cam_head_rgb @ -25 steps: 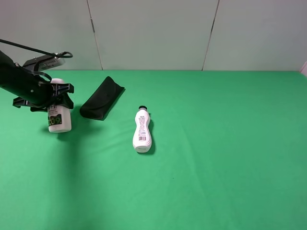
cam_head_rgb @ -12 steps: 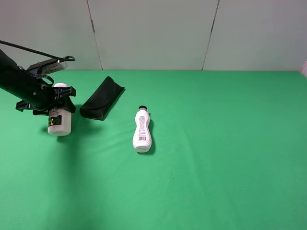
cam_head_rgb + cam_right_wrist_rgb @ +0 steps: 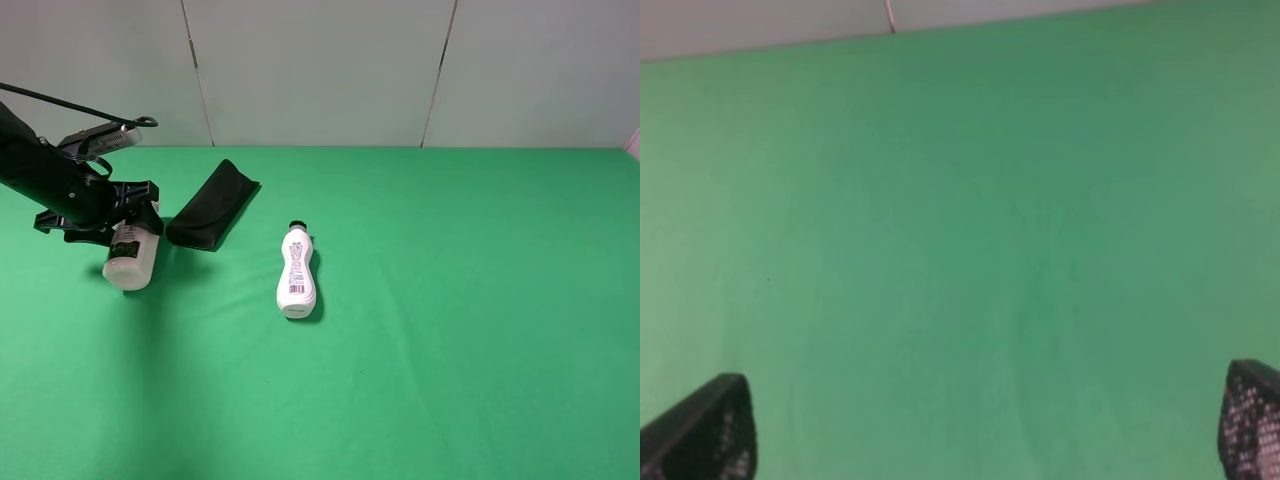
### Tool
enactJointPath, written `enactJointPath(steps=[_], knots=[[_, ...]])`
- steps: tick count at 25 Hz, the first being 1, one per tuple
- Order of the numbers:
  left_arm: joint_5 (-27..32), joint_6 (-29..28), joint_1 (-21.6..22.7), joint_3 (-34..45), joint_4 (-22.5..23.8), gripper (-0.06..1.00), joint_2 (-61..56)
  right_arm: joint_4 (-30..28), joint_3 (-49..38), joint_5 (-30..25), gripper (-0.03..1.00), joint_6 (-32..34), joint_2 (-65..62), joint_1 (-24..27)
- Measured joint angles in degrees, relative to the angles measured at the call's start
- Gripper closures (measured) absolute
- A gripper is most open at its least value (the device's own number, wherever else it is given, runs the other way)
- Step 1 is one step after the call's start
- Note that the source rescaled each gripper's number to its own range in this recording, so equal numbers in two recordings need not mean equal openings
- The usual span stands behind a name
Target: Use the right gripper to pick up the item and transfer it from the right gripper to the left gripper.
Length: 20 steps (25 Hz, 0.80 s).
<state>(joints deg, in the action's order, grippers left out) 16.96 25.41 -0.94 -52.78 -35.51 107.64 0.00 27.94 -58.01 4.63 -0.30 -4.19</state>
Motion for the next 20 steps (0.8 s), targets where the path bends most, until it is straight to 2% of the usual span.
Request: enactJointPath(steps=[2, 5, 12, 20], knots=[[0.06, 0.0, 0.2, 0.0, 0.0, 0.42, 0.0, 0.0, 0.0, 0.06, -0.03, 0.0, 0.0, 0.0], [0.06, 0.0, 0.39, -0.04, 0.0, 0.36, 0.0, 0.0, 0.0, 0.06, -0.03, 0.0, 0.0, 0.0], [0.17, 0.0, 0.39, -0.37, 0.05, 0.34, -2.65, 0.0, 0.0, 0.06, -0.03, 0.0, 0.0, 0.0], [0.43, 0.0, 0.39, 0.61, 0.74, 0.33, -15.14, 0.0, 0.0, 0.06, -0.03, 0.0, 0.0, 0.0]])
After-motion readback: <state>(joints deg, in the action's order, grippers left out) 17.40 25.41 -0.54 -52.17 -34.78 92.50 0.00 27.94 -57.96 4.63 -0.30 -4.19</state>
